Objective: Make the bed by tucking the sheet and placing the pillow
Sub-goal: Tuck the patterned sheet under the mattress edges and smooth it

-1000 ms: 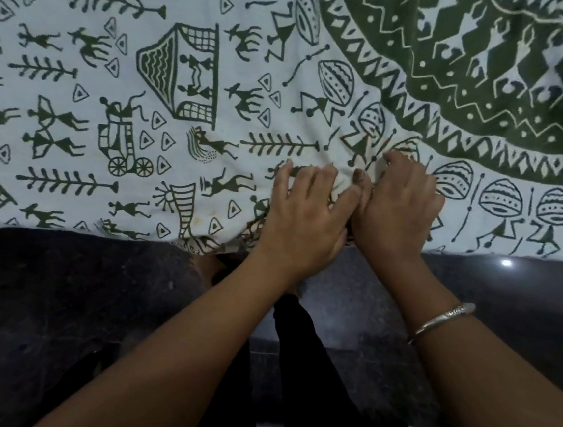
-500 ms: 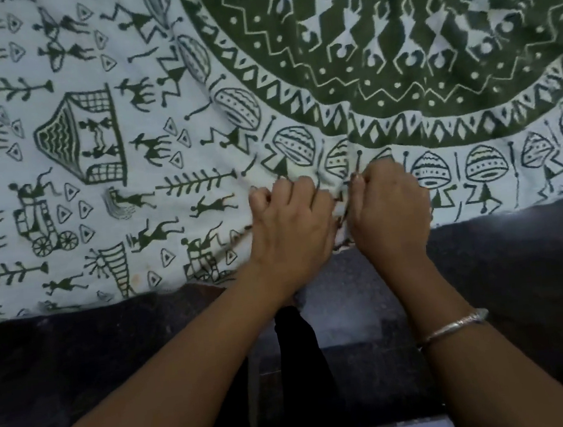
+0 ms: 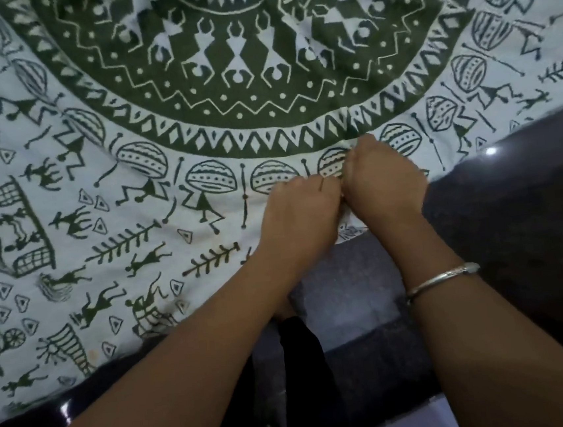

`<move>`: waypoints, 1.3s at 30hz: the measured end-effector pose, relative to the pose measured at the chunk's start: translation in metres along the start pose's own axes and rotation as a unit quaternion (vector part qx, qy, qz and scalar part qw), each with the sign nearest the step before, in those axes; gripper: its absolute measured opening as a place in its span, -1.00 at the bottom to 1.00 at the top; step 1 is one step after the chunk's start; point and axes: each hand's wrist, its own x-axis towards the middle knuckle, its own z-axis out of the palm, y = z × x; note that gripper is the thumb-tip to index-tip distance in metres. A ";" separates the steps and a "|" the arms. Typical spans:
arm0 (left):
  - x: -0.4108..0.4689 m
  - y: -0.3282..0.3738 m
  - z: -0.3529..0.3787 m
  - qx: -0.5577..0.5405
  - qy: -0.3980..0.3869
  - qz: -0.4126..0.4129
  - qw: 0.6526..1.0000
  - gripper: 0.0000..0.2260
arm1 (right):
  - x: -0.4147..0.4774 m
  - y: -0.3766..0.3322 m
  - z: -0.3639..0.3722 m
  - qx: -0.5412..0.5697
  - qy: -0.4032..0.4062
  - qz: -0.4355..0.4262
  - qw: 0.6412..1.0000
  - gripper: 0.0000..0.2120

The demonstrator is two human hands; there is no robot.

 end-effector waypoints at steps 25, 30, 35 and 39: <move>0.114 0.069 0.024 -0.036 0.023 0.010 0.999 -0.67 | 0.069 0.110 -0.024 0.064 0.038 0.135 0.988 -0.64; 0.152 0.085 0.030 0.039 -0.038 -0.016 0.998 -0.81 | 0.094 0.131 -0.027 0.005 -0.032 0.076 0.997 -0.79; 0.172 0.103 0.032 -0.003 -0.015 0.034 0.999 -0.85 | 0.106 0.167 -0.036 0.014 -0.003 0.085 0.996 -0.81; 0.196 0.122 0.039 -0.056 0.023 0.018 0.998 -0.68 | 0.112 0.190 -0.039 0.054 0.037 0.080 0.995 -0.71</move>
